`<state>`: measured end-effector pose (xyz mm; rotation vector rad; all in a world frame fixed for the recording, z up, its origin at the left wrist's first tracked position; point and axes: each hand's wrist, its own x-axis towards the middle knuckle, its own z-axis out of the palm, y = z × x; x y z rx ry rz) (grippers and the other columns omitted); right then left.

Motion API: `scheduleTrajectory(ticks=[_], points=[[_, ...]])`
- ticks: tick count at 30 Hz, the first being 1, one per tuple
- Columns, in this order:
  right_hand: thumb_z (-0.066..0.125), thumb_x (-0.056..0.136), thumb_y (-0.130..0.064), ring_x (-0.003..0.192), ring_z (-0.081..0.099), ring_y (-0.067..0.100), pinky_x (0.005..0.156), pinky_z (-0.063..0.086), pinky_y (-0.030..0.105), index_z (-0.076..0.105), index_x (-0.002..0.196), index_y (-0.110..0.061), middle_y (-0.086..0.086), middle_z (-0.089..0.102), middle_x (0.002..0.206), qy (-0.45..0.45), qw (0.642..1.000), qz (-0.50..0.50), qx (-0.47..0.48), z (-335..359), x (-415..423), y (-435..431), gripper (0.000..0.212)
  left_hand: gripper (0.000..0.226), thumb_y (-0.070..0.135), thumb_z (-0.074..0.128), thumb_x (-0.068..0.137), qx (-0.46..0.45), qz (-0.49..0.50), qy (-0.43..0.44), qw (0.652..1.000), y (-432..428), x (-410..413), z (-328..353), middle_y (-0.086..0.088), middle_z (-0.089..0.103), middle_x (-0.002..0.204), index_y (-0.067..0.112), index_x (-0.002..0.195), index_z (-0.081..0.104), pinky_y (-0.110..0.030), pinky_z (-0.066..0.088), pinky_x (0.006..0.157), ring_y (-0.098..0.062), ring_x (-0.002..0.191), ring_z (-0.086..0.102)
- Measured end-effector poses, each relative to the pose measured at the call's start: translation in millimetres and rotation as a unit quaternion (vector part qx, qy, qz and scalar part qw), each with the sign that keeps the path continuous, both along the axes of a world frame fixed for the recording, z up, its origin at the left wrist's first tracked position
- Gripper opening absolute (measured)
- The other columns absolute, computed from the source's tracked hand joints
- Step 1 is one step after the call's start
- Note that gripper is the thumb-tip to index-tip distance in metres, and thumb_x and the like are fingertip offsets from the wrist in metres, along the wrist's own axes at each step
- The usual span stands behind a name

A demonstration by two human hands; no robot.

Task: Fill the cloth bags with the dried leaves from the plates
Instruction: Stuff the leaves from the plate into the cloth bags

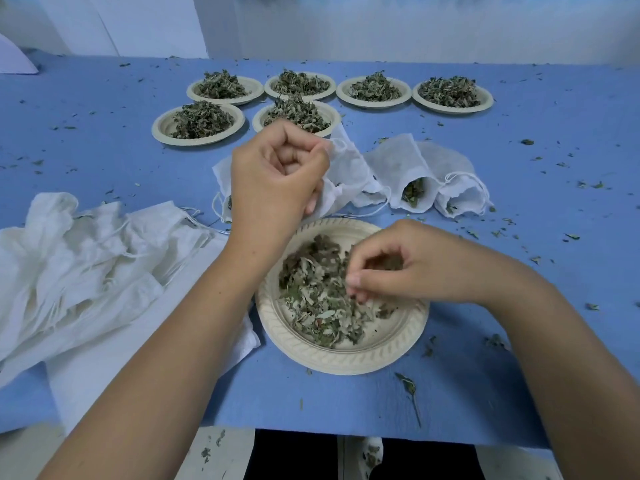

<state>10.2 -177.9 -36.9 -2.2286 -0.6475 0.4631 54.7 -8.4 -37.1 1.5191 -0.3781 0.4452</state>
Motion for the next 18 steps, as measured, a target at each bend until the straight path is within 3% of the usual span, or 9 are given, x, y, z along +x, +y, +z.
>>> scheduleTrajectory(ticks=[2, 5, 7, 9, 14, 18], points=[[0.073, 0.081, -0.022, 0.074, 0.063, 0.016, 0.071, 0.053, 0.036, 0.071, 0.08, -0.018, -0.007, 0.067, 0.078, -0.078, 0.996, -0.019, 0.023, 1, 4, -3, 0.005, 0.016, 0.003, 0.064, 0.091, 0.003, -0.001, -0.004, 1.0, 0, 0, 0, 0.01, 0.052, 0.046, 0.006, 0.076, 0.058, -0.017, 0.034, 0.037, -0.006, 0.032, 0.041], [0.08, 0.074, -0.027, 0.092, 0.057, 0.01, 0.08, 0.048, 0.03, 0.068, 0.096, -0.031, -0.012, 0.059, 0.1, -0.132, 0.99, -0.036, -0.038, 2, 9, -13, 0.026, 0.017, 0.003, 0.064, 0.091, 0.005, 0.001, -0.009, 1.0, 1, 0, 0, 0.01, 0.052, 0.045, 0.006, 0.076, 0.058, -0.017, 0.035, 0.037, -0.006, 0.032, 0.041], [0.079, 0.074, -0.029, 0.111, 0.048, 0.006, 0.096, 0.041, 0.029, 0.061, 0.111, -0.038, -0.015, 0.053, 0.116, -0.12, 0.987, -0.015, -0.103, 0, 9, -13, 0.042, 0.017, 0.003, 0.064, 0.091, 0.005, 0.0, -0.008, 1.0, 0, 0, 0, 0.009, 0.052, 0.045, 0.006, 0.076, 0.058, -0.017, 0.035, 0.037, -0.006, 0.032, 0.041], [0.078, 0.077, -0.025, 0.116, 0.043, 0.004, 0.103, 0.035, 0.028, 0.06, 0.117, -0.036, -0.015, 0.052, 0.121, -0.103, 0.986, 0.003, -0.134, -2, 9, -9, 0.045, 0.018, 0.002, 0.064, 0.091, 0.005, 0.0, -0.008, 1.0, 0, 0, 0, 0.009, 0.051, 0.045, 0.007, 0.075, 0.058, -0.017, 0.035, 0.038, -0.006, 0.032, 0.042], [0.075, 0.078, -0.005, 0.084, 0.061, 0.011, 0.083, 0.05, 0.031, 0.069, 0.089, -0.027, -0.007, 0.062, 0.097, -0.07, 0.994, -0.02, -0.086, -3, 7, 0, 0.026, 0.018, 0.003, 0.064, 0.091, 0.004, 0.0, -0.01, 1.0, 0, 0, 0, 0.01, 0.051, 0.045, 0.006, 0.075, 0.057, -0.017, 0.035, 0.038, -0.005, 0.032, 0.042], [0.075, 0.079, -0.004, 0.073, 0.067, 0.009, 0.078, 0.055, 0.032, 0.074, 0.086, -0.02, -0.004, 0.07, 0.087, -0.082, 0.994, -0.059, -0.048, -3, 7, 0, 0.018, 0.019, 0.004, 0.064, 0.091, 0.002, 0.0, -0.004, 1.0, -1, -1, 0, 0.01, 0.052, 0.046, 0.009, 0.074, 0.057, -0.017, 0.034, 0.037, -0.006, 0.032, 0.042]])
